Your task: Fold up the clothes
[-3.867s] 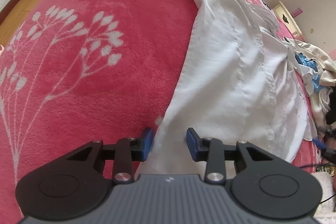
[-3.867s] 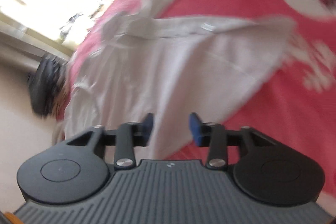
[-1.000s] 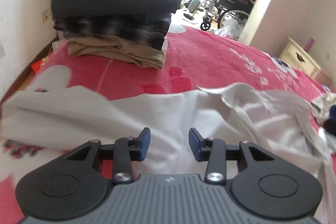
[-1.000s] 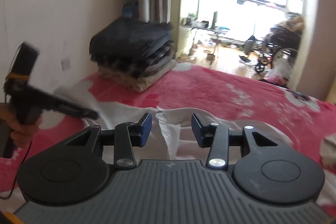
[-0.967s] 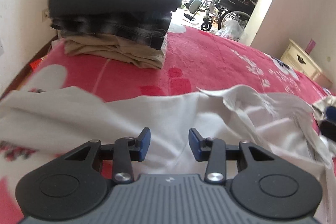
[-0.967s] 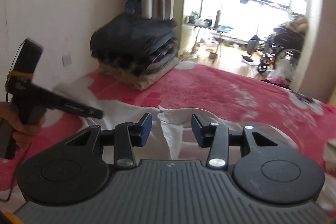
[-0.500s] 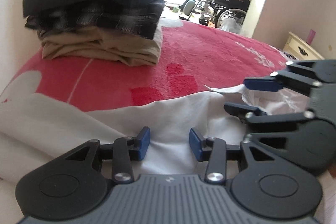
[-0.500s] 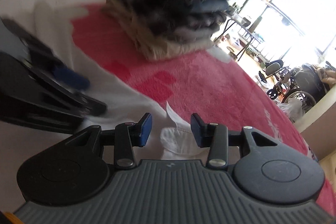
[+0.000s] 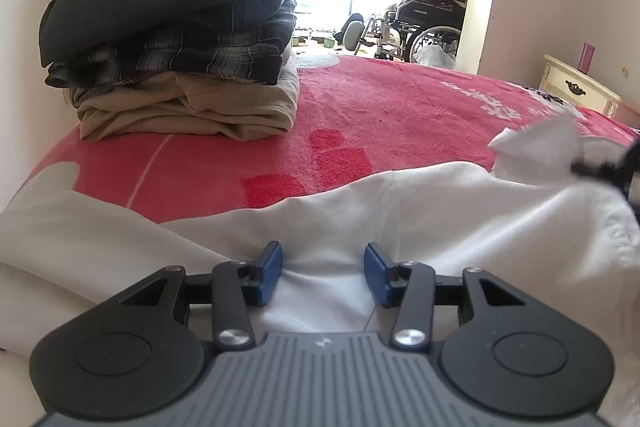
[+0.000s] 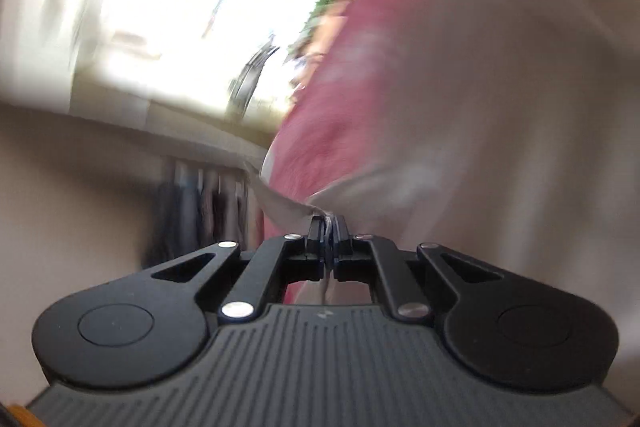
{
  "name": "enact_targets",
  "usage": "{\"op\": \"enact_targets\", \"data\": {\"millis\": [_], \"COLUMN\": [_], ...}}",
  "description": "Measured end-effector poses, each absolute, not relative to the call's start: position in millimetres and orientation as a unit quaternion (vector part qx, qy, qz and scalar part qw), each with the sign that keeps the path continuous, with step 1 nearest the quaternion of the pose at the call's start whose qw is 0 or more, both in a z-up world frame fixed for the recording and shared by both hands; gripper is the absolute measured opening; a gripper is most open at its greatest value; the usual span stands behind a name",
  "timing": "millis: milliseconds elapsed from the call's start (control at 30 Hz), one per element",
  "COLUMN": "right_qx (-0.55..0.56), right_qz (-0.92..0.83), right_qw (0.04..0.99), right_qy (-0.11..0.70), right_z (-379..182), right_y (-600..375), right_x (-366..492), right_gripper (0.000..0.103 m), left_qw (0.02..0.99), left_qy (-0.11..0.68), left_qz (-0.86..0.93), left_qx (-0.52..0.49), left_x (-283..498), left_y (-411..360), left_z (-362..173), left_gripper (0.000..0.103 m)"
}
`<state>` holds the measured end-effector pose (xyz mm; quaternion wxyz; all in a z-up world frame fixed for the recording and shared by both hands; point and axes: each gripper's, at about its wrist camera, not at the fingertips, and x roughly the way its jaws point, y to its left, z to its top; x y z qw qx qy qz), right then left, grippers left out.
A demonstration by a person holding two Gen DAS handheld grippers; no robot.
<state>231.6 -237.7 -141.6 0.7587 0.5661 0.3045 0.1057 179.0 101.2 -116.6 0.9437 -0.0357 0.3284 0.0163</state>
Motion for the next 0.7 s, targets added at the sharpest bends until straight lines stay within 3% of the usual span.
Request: {"op": "enact_targets", "data": {"millis": [333, 500, 700], "right_qx": [0.501, 0.307, 0.118], "right_qz": [0.097, 0.075, 0.067], "right_qw": [0.799, 0.879, 0.941], "right_qy": [0.319, 0.357, 0.311], "right_z": [-122.2, -94.3, -42.8], "right_y": [-242.7, -221.7, -199.0], "right_x": [212.0, 217.3, 214.8], "right_gripper": [0.005, 0.007, 0.007], "left_qw": [0.951, 0.97, 0.954], "left_qy": [0.301, 0.241, 0.267], "left_qz": [0.005, -0.028, -0.123], "left_qx": [-0.073, -0.027, 0.055], "left_x": [168.6, 158.3, 182.5], "left_y": [111.7, 81.2, 0.5], "left_z": [-96.1, -68.8, -84.2], "left_gripper": [0.046, 0.049, 0.049]}}
